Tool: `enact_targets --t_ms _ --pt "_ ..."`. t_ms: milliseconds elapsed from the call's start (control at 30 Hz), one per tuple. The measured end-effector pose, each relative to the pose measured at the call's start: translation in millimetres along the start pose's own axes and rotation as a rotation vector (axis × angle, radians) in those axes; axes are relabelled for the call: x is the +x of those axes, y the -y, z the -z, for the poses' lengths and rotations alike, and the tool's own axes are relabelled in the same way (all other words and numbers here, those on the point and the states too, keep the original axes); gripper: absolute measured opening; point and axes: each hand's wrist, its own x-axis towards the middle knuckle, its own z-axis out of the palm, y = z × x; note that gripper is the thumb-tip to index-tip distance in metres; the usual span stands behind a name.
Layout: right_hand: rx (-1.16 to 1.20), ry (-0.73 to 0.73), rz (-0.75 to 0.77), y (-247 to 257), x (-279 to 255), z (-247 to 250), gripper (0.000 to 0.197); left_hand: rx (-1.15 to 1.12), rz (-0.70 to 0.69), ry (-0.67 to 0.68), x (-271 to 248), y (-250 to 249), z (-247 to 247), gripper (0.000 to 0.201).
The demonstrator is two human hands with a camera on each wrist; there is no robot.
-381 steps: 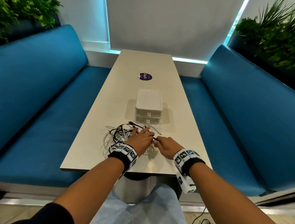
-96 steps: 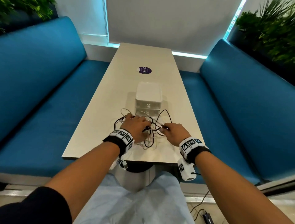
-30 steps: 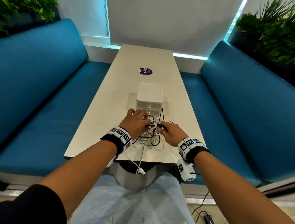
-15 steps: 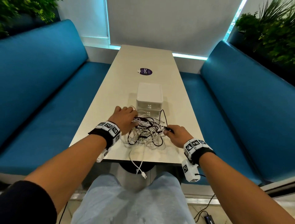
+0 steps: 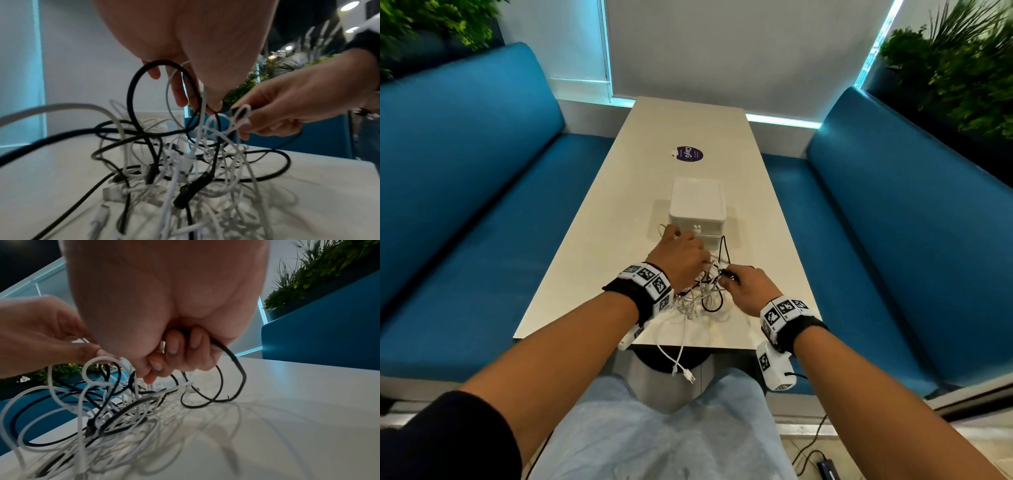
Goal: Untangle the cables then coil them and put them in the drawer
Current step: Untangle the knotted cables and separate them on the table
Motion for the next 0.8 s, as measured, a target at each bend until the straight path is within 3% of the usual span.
enact_targets --t_ms 133,267,367,500,600,700,733,800 --pt "-0.01 0.032 -0.068 -10.2 -2.0 3.5 0.028 -0.042 0.193 0.08 -5.5 24.7 -1.8 0.038" --pt "-0.035 0.063 -0.069 -2.0 3.9 3.6 0.025 -0.027 0.138 0.074 -11.9 30.5 -4.5 0.074" --pt "-0.057 0.062 -0.086 -1.2 6.3 1.3 0.025 -0.039 0.098 0.096 -11.8 29.9 -4.6 0.052" --pt "-0.098 0.061 -0.124 -7.5 4.4 -0.1 0.028 -0.387 0.256 0.033 -6.5 35.8 -8.2 0.023" --pt "-0.11 0.063 -0.134 -7.8 2.3 1.4 0.03 -0.466 0.308 0.025 -7.4 40.3 -11.5 0.003" --pt "-0.11 0.068 -0.13 -6.8 2.2 2.3 0.029 -0.464 0.411 -0.029 -9.1 39.7 -8.1 0.04" --pt "-0.106 0.067 -0.122 -5.5 1.8 2.8 0.028 -0.444 0.447 -0.066 -9.2 38.3 -6.8 0.045" --pt "-0.088 0.061 -0.097 -3.3 1.3 2.9 0.027 -0.382 0.535 -0.188 -8.0 33.7 -5.6 0.031"
